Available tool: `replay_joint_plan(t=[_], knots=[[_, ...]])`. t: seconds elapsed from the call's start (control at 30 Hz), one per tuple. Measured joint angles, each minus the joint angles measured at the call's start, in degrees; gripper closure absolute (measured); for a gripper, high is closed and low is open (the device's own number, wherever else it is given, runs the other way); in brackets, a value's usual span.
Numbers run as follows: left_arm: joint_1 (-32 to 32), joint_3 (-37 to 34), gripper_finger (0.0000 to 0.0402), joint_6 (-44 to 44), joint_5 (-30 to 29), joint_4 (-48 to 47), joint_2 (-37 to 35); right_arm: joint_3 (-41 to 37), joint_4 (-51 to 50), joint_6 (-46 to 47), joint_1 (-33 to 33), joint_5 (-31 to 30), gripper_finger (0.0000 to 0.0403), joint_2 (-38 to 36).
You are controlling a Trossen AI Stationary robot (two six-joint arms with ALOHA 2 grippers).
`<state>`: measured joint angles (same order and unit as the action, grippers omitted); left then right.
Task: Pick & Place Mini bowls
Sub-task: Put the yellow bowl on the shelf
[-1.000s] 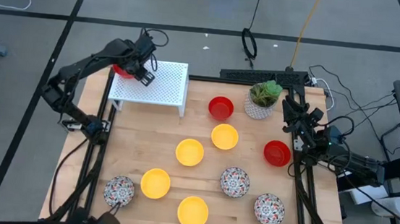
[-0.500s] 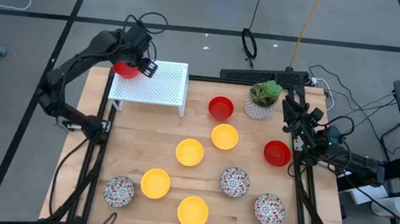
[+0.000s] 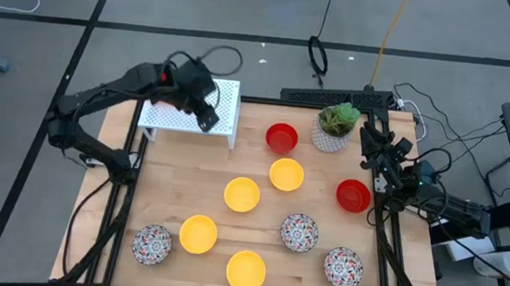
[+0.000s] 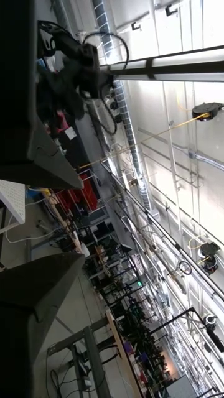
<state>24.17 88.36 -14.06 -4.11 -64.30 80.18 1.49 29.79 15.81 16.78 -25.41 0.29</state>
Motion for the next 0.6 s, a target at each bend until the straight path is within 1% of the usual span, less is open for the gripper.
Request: replay_joint_plan(t=[0.17,0.27,0.33,0.5,0.6], knots=[[-7.06,-0.02,0.0206,0.00,-4.09,2.00,0.00,0.00,0.14,0.00,-0.02,0.00,0.0238,0.00],[-10.61,-0.18,0.0206,-0.29,-6.85,2.63,0.00,-0.01,0.12,0.00,0.00,0.00,0.0238,0.00],[-12.67,-1.00,0.0206,-0.81,-8.52,4.65,0.00,-0.01,0.07,0.00,-0.01,0.00,0.0238,0.00],[-16.29,-2.73,0.0206,-1.09,-9.50,7.16,0.07,0.00,0.25,0.00,0.00,-0.01,0.0238,0.00],[-17.79,-5.48,0.0206,-1.09,-9.50,10.66,0.04,-0.01,0.44,-0.05,-0.01,-0.02,0.0238,-0.01]])
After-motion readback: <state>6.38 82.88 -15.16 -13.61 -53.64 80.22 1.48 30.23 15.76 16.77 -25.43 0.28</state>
